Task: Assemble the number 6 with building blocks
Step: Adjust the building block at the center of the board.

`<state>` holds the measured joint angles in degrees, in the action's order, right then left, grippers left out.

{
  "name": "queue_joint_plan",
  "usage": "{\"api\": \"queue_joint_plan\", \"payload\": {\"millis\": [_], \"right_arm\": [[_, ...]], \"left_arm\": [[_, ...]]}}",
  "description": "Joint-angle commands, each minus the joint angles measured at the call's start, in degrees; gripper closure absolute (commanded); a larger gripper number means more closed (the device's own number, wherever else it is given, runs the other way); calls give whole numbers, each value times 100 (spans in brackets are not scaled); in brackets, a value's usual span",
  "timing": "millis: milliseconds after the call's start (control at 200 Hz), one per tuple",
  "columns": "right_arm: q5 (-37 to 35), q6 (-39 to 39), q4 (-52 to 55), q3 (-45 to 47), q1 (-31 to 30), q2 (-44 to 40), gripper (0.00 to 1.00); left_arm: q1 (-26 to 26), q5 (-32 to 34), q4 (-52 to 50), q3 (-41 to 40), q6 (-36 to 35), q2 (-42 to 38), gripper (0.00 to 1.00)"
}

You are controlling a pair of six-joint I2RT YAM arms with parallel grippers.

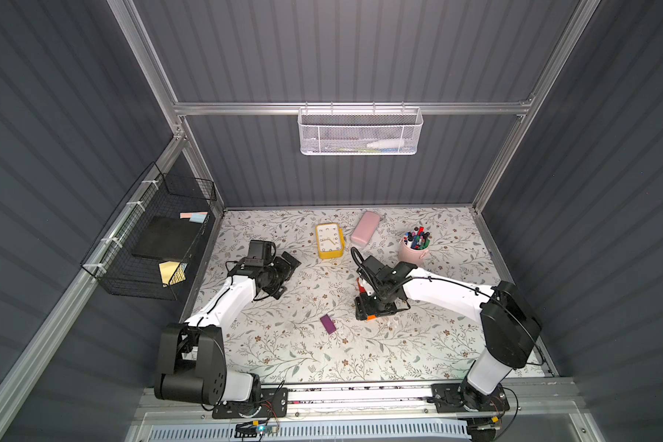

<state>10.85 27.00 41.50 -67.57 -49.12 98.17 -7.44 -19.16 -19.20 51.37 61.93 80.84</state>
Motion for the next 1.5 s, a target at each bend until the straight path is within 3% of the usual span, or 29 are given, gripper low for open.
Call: {"api": "queue_joint_plan", "payload": {"millis": [0, 895, 1496], "right_arm": [[181, 24, 80, 109, -118, 72, 23], [575, -53, -312, 30, -282, 652, 20], [453, -149, -242, -176, -282, 850, 20]], "left_arm": [[30, 38, -103, 146, -129, 40, 1], [32, 85, -128, 150, -91, -14, 1], [32, 90, -147, 138, -94, -69, 0]]}}
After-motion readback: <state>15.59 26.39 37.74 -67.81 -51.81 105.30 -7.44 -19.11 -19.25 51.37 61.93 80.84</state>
